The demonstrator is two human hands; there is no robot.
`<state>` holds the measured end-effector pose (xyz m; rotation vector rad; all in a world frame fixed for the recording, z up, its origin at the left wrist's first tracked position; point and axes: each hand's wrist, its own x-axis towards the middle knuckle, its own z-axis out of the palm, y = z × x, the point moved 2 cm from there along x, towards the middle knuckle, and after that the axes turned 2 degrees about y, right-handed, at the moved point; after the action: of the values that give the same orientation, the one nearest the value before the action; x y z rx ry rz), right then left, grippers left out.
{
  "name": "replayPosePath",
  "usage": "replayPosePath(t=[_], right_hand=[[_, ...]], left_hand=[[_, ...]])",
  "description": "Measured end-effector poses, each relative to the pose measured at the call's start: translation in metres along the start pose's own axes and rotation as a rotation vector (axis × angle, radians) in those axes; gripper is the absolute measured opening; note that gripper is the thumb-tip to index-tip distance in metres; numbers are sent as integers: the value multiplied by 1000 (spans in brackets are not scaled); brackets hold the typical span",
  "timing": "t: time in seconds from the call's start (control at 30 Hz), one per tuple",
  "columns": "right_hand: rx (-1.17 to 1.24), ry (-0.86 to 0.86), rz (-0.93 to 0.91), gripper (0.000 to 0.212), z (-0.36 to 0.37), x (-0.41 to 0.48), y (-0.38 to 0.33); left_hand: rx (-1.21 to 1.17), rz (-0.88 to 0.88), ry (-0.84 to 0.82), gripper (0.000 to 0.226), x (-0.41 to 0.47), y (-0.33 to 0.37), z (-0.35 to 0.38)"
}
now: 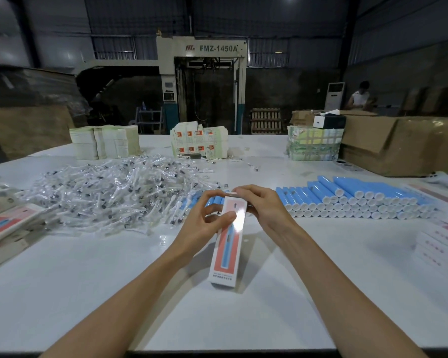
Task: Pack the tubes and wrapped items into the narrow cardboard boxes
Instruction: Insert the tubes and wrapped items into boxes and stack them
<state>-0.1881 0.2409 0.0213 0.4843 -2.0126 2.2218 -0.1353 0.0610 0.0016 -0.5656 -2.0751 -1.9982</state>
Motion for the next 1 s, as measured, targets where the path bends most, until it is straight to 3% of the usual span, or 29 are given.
replayPosePath(t=[0.3,0.67,0.9,1.0], right_hand=[[41,-26,67,13,-7,2,-3],[9,-82,161,10,-17,-5,-5],[20,-241,67,22,-17,-10,-10],[-9,-197,24,9,-11,-12,-9]], left_hand=[[-20,34,-25,46,1,-2,3],[125,64,-74,47,-1,-12,1],[94,99,-45,45,3,-12,-3],[112,74,-38,39,4,-13,-6]])
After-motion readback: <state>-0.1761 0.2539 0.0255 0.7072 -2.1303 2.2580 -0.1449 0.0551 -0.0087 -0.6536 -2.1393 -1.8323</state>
